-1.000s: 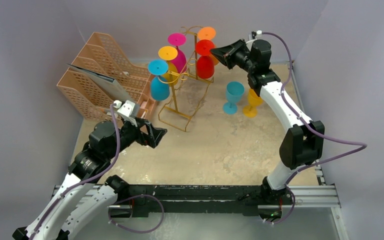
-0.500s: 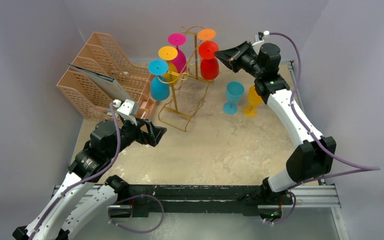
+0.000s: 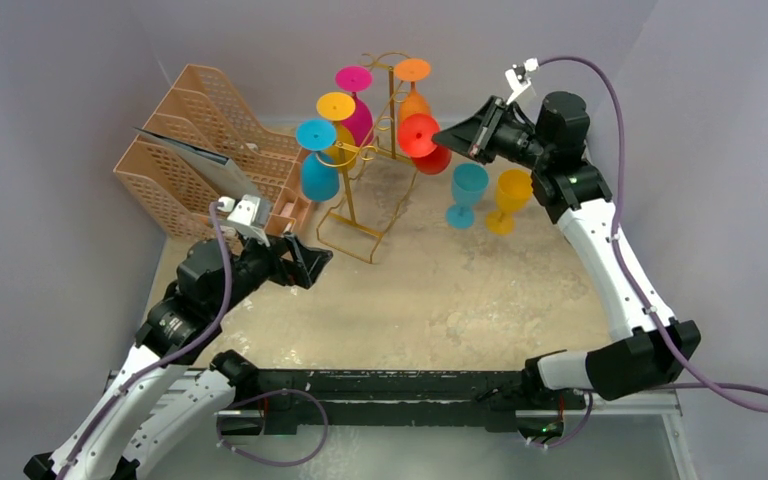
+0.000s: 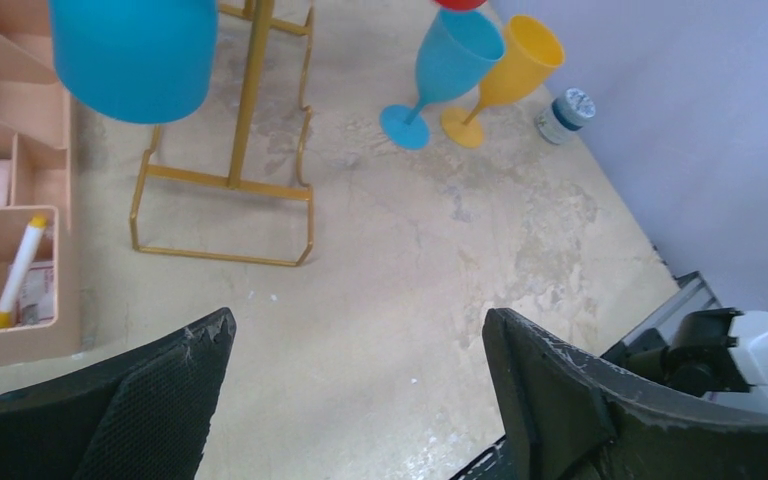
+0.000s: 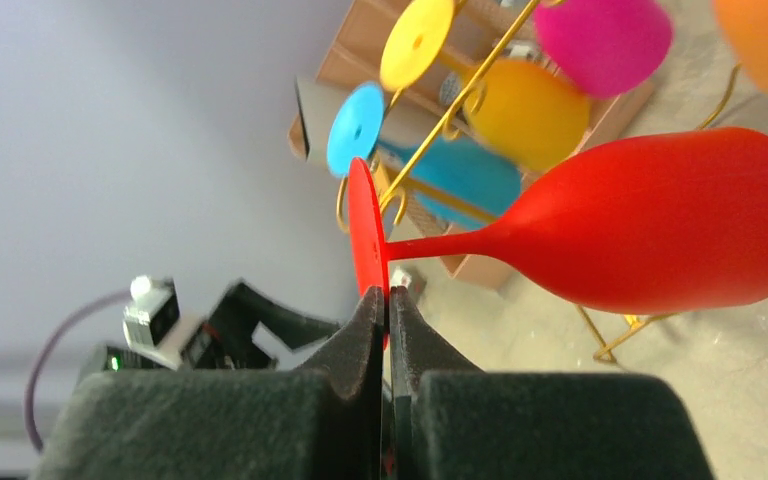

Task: Take the wine glass off the wine glass rack
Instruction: Pick up the wine glass from the wine rack, then place the wine glass at the center of the board.

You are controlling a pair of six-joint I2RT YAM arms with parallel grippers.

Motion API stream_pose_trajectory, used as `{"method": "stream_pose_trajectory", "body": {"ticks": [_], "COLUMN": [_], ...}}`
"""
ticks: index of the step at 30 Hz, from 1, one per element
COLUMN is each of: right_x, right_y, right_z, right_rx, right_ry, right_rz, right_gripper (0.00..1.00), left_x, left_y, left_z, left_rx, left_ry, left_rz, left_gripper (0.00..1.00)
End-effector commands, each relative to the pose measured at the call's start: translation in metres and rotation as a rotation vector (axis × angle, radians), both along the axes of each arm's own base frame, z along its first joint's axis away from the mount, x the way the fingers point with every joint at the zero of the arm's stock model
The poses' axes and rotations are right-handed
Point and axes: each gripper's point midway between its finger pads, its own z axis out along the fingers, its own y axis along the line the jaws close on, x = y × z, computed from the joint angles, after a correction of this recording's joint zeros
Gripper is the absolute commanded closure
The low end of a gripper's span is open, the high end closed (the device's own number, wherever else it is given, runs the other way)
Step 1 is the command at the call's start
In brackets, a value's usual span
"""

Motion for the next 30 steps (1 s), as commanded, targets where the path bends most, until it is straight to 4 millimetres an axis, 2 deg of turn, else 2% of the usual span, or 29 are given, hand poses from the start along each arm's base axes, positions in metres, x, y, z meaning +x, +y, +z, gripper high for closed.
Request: {"method": "stream_pose_trajectory", "body": {"ticks": [1,7,10,12,16,20,26,30], "right_x": [-0.058,-0.097,-0.124,-0.134,-0.137,-0.140,-0.148,-0.154], "right_y": [0.013,0.023,0.036,0.041,0.049,0.050,0.052,0.056], "right_z": [0.012,-0.007,-0.028,-0.040,-0.045,-0.052,-0.057,-0.055], "right_rx": [-0.064,-0.112,-0.166,-0.196,-0.161,-0.177,-0.183,-0.166], "right_ry": [-0.162,-0.158,-0.137,-0.124,-0.123,-0.115,-0.118,-0.120], "right_rz": [0.298,0.450,0.533,0.552,0.558,0.570,0.610,0.648], "right_gripper": [1.00,1.00,1.00,1.00,1.00,1.00,1.00,1.00], "left_x": [-0.007,-0.011,-0.013,-0.015,-0.017,-0.023,-0.027,-0.024], "left_y": [-0.013,-0.037,-0.049,-0.057,-0.071,-0.083,-0.094,-0.099], "left_z": [0.038,0.058,0.065,0.067,0.068,0.075,0.082,0.078], "left_rx": [-0.114,-0.166,-0.175,-0.181,-0.203,-0.241,-0.291,-0.295], "left_ry": [-0.111,-0.154,-0.148,-0.146,-0.132,-0.135,-0.140,-0.106], "left_rz": [-0.080,-0.207,-0.276,-0.323,-0.403,-0.489,-0.560,-0.576], "left_gripper": [0.11,0.14,0.18,0.23,0.32,0.35,0.39,0.48]}}
